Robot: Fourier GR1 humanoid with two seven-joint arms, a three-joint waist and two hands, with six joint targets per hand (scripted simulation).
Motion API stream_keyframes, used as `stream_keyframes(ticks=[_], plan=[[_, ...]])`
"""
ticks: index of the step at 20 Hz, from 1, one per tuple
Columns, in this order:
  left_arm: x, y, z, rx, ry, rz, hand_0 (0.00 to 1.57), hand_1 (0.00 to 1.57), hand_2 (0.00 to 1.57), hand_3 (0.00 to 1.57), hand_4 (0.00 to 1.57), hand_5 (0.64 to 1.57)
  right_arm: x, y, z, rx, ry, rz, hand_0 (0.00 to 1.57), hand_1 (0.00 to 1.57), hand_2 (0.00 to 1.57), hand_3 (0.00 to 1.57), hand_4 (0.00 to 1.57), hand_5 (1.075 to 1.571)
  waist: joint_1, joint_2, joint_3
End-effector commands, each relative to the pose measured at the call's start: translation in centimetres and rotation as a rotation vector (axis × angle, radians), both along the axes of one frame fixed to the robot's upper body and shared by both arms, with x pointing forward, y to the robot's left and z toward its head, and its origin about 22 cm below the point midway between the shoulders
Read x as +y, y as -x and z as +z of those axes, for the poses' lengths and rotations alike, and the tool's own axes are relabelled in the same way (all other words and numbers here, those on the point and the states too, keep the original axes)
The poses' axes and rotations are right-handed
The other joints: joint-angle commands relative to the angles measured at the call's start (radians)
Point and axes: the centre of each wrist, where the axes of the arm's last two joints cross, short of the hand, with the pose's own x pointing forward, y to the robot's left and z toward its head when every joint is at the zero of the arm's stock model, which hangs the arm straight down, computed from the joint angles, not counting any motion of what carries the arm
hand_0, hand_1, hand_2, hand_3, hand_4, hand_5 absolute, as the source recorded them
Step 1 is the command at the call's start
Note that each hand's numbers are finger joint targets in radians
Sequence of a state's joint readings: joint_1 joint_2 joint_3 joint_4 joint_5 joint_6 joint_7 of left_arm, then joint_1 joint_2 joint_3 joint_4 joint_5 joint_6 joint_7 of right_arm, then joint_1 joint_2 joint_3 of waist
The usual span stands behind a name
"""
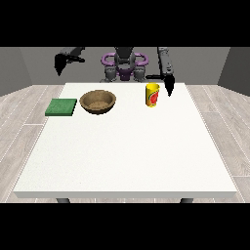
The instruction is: Pick the cup and pour the ball into the bowl, then pick the bowl and place it on the pad
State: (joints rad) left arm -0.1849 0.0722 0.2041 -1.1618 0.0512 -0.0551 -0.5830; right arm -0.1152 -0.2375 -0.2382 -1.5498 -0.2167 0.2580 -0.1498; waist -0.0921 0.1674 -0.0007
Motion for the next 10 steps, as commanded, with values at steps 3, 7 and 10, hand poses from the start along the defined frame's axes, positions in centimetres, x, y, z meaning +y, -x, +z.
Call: stream_keyframes(ticks=[3, 7, 10], plan=[[-1.6, -2.2, -0.8, -0.002, -0.019, 0.035, 0.00, 0.00, 0.00, 0.00, 0.00, 1.518, -1.7, 1.1, -3.7, -0.001, 0.000, 0.026, 0.00, 0.00, 0.00, 0.00, 0.00, 1.570, -0.020, 0.023, 0.0009], [-2.9, -2.4, -3.8, -0.015, -0.037, 0.014, 0.00, 0.00, 0.00, 0.00, 0.00, 1.517, 0.6, -1.0, -2.2, -0.018, -0.005, -0.009, 0.00, 0.00, 0.00, 0.00, 0.00, 1.571, -0.006, 0.054, 0.0002], [0.5, -2.2, -4.7, -0.006, -0.018, 0.050, 0.00, 0.00, 0.00, 0.00, 0.00, 1.520, -0.6, -0.8, -0.2, -0.017, 0.009, 0.036, 0.00, 0.00, 0.00, 0.00, 0.00, 1.571, -0.035, 0.062, -0.0002]])
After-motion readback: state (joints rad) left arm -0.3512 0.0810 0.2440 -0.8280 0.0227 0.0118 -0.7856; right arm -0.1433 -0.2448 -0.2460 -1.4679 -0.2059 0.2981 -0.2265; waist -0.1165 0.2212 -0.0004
